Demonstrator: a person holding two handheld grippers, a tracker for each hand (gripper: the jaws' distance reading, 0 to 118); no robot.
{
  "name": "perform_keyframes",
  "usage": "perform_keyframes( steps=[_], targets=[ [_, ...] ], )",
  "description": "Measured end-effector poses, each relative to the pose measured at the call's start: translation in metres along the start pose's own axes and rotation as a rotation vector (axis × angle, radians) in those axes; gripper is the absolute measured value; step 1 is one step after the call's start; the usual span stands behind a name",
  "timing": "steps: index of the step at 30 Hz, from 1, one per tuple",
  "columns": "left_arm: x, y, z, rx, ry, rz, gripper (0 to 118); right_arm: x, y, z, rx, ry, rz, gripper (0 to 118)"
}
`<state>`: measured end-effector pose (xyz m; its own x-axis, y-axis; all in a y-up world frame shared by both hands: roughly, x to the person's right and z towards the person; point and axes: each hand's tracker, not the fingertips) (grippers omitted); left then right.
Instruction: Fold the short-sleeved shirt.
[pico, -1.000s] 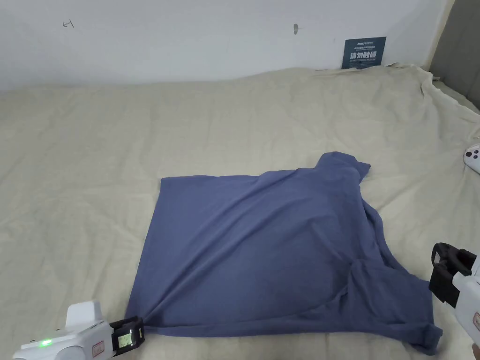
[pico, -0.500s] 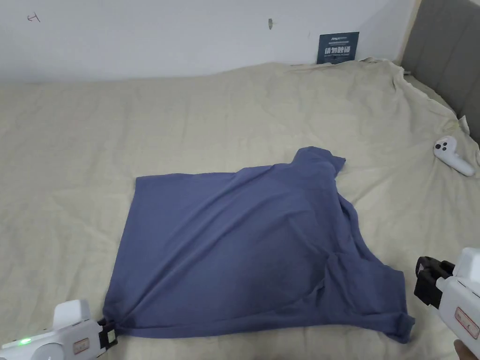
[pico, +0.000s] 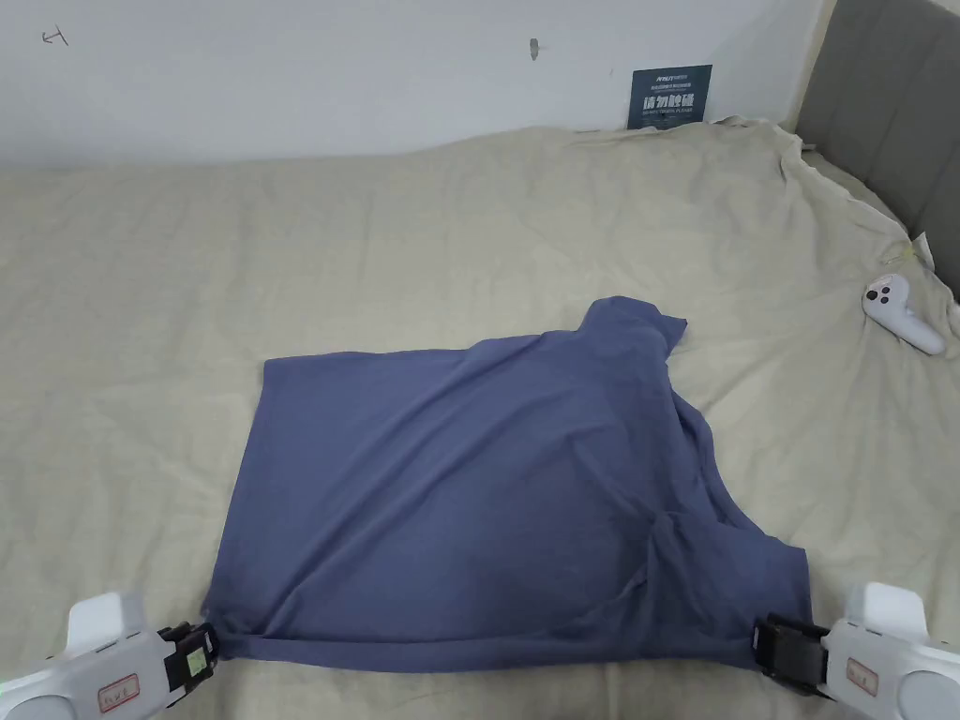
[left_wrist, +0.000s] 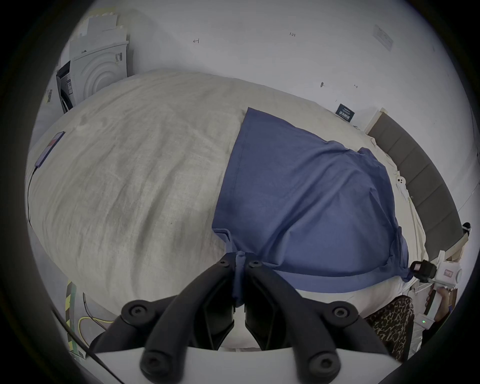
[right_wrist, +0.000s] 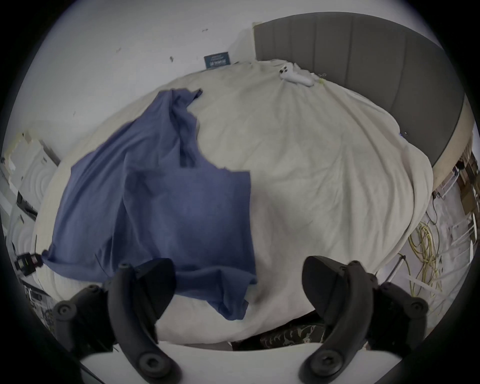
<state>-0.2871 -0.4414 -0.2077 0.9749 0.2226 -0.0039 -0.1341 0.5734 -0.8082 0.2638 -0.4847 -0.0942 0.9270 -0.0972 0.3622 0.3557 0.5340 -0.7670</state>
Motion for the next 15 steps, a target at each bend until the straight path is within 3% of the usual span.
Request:
perform_keyframes(
  steps=[2, 5, 11, 15],
  targets=[
    [-0.001, -0.002, -0.001, -0.006, 0.0, 0.004, 4, -0.004, -0.003, -0.002, -0.006, 0.008, 0.016, 91],
    [-0.003, -0.004, -0.002, -0.016, 0.002, 0.006, 4, -0.009, -0.002, -0.004, -0.018, 0.027, 0.032, 71],
    [-0.005, -0.006, -0.002, -0.018, 0.0, 0.022, 4, -0.021, 0.002, 0.006, -0.006, 0.048, 0.12, 12],
    [-0.005, -0.004, 0.001, -0.01, -0.005, 0.027, 4, -0.02, 0.007, 0.019, 0.018, 0.061, 0.126, 8]
  ],
)
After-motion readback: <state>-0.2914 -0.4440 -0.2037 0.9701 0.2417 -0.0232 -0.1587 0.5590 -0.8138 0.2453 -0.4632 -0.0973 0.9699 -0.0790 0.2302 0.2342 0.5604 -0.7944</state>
